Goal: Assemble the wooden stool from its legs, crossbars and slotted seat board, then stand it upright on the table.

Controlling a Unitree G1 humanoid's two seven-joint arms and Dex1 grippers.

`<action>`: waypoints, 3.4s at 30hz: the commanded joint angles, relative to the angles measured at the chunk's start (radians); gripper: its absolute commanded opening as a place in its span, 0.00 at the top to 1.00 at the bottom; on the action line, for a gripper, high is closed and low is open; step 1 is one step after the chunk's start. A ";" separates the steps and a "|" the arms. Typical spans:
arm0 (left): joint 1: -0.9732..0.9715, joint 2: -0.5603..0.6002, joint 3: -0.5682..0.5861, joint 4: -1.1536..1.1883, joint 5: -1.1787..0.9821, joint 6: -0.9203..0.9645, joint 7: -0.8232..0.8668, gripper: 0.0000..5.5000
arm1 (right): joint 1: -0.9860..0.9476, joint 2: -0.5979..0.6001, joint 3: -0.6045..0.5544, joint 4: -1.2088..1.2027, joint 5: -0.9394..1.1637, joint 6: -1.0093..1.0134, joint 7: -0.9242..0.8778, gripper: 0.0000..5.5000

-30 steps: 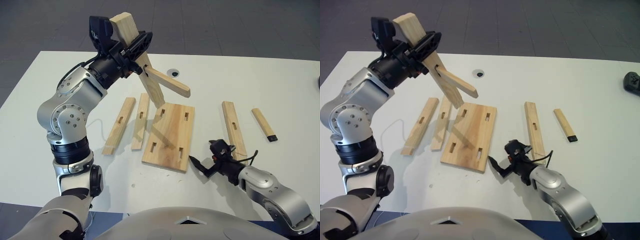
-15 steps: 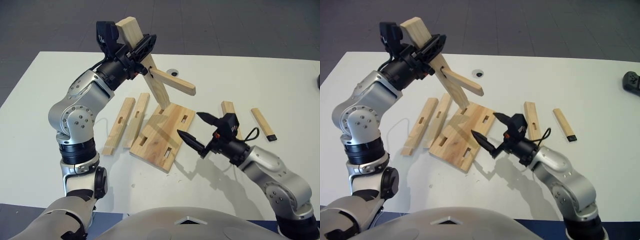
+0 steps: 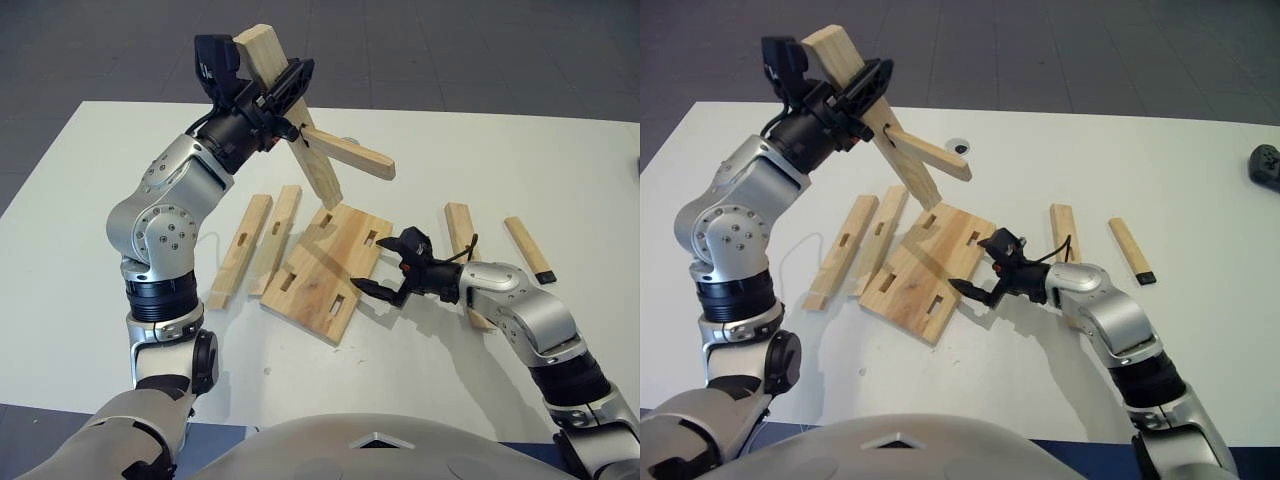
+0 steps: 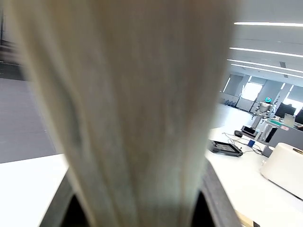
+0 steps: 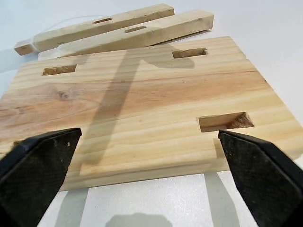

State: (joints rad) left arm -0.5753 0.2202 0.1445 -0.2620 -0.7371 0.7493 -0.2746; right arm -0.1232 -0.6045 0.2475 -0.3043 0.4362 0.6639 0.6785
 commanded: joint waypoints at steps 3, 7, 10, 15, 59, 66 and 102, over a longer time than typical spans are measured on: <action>-0.011 -0.002 -0.010 0.006 0.000 0.002 -0.011 0.81 | -0.014 -0.034 -0.020 0.105 -0.022 -0.020 0.091 0.02; -0.010 -0.006 -0.024 0.003 -0.002 0.002 -0.020 0.81 | -0.071 -0.028 -0.042 0.189 -0.038 -0.087 0.146 0.02; -0.013 -0.011 -0.030 0.008 -0.006 0.006 -0.028 0.81 | -0.090 -0.009 -0.081 0.215 -0.031 -0.116 0.155 0.02; -0.018 -0.015 -0.039 0.018 -0.010 0.012 -0.042 0.81 | -0.099 0.011 -0.132 0.240 -0.026 -0.170 0.165 0.02; 0.166 0.292 -0.040 -0.066 0.073 0.030 -0.311 0.81 | 0.135 0.172 -0.675 0.037 0.030 -0.152 -0.216 0.02; 0.271 0.316 0.028 -0.136 -0.074 0.186 -0.312 0.81 | 0.327 0.229 -0.755 -0.167 0.114 -0.076 -0.311 0.02; 0.383 0.249 -0.243 -0.238 0.080 -0.141 -0.281 0.81 | 0.470 0.144 -0.723 -0.223 0.190 -0.009 -0.290 0.02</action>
State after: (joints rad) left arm -0.1549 0.5044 -0.0715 -0.5602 -0.7688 0.6804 -0.6012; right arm 0.3581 -0.4503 -0.4923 -0.5199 0.6209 0.6418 0.3885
